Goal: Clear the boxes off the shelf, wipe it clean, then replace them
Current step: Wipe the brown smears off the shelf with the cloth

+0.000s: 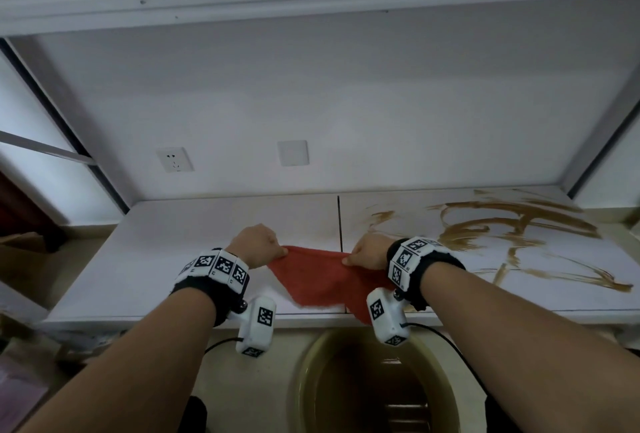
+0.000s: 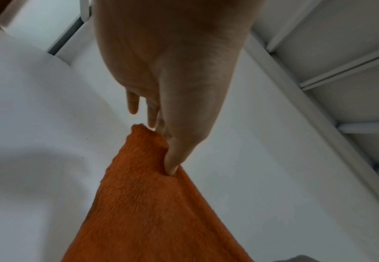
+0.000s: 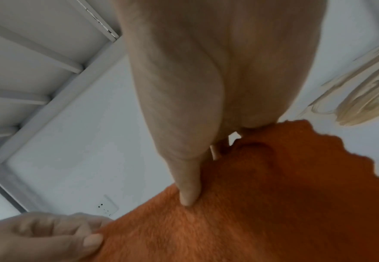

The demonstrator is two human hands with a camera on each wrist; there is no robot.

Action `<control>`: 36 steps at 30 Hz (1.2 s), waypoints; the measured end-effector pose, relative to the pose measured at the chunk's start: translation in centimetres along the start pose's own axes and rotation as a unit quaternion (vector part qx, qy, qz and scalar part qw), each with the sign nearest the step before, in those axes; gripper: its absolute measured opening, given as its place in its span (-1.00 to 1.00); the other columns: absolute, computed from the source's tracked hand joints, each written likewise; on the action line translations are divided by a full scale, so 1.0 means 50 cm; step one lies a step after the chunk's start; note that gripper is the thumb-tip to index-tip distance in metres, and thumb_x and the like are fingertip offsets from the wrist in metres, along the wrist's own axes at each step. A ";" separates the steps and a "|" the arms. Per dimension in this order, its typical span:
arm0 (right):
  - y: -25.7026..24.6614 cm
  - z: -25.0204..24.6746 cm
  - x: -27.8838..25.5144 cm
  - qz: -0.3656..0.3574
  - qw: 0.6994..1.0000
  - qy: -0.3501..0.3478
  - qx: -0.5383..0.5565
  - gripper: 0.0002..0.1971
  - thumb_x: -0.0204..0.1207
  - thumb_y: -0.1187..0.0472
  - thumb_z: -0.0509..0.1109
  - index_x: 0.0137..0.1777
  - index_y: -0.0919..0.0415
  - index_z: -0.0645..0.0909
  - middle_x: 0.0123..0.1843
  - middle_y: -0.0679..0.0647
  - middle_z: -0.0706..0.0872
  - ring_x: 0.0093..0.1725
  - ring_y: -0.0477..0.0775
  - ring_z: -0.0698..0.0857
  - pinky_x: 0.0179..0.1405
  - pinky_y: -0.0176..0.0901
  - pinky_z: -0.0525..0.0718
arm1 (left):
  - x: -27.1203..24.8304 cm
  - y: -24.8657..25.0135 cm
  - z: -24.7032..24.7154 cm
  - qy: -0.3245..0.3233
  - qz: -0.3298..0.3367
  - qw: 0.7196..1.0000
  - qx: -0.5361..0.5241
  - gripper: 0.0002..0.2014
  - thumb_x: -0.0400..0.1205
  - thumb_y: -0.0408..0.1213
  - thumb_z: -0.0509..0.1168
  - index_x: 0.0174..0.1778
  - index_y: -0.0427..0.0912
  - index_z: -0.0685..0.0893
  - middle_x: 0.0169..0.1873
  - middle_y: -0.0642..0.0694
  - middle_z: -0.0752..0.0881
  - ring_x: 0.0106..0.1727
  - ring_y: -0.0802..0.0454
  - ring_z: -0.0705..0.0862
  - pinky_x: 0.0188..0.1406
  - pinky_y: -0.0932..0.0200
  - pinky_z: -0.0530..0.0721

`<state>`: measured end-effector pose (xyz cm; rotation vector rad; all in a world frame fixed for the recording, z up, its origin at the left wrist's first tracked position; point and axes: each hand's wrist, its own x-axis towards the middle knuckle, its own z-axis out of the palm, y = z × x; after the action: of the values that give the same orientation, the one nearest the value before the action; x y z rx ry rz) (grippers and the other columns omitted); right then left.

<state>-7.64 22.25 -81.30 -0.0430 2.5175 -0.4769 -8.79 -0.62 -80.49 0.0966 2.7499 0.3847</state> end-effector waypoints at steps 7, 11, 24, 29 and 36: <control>0.002 0.021 0.040 0.031 0.966 0.062 0.248 -0.47 0.68 -0.07 0.07 0.31 0.39 0.56 0.29 0.28 0.64 0.30 0.28 0.62 0.29 -0.09 0.56 | -0.017 0.051 0.000 0.059 0.054 0.993 -0.083 -0.77 0.63 -0.10 0.29 -0.14 -0.18 0.75 -0.22 -0.09 0.70 -0.08 -0.01 0.66 0.02 0.22 0.55; -0.013 0.052 0.086 0.039 0.840 0.014 0.541 -0.44 0.44 -0.20 0.30 0.18 0.29 0.64 0.18 0.28 0.72 0.13 0.30 0.73 0.21 0.28 0.66 | -0.018 0.082 0.023 -0.047 0.119 0.977 -0.171 -0.79 0.62 -0.18 0.33 0.11 -0.12 0.77 -0.09 -0.08 0.79 -0.08 0.13 0.65 0.04 0.29 0.53; -0.033 0.054 0.073 0.016 0.926 0.234 0.296 -0.71 0.60 0.27 0.22 0.25 0.37 0.56 0.21 0.30 0.67 0.24 0.30 0.63 0.24 -0.01 0.54 | -0.001 -0.038 0.033 -0.002 -0.046 0.952 -0.304 -0.70 0.67 -0.49 0.10 0.16 -0.32 0.71 0.17 -0.23 0.74 -0.07 -0.03 0.68 -0.26 0.31 0.53; -0.062 0.079 0.087 -0.085 0.931 0.275 0.226 -0.73 0.59 0.28 0.22 0.26 0.28 0.51 0.11 0.26 0.71 0.08 0.26 0.69 0.11 0.03 0.64 | 0.022 -0.117 0.067 0.006 -0.122 0.958 -0.258 -0.70 0.69 -0.46 0.08 0.11 -0.31 0.74 0.16 -0.20 0.74 -0.10 -0.04 0.68 -0.37 0.32 0.53; -0.067 0.175 0.175 -0.117 0.988 0.103 -0.021 -0.67 0.58 0.25 0.19 0.33 0.26 0.43 0.33 0.20 0.41 0.18 0.29 0.61 0.21 0.03 0.55 | 0.038 -0.168 0.119 -0.016 -0.116 0.985 -0.128 -0.64 0.68 -0.48 0.07 0.24 -0.24 0.72 0.34 -0.18 0.63 0.35 -0.12 0.60 0.36 0.14 0.50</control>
<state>-10.44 15.10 -91.55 -0.3242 2.7394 -0.5449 -8.54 -6.97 -88.81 -0.2791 2.6141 0.6576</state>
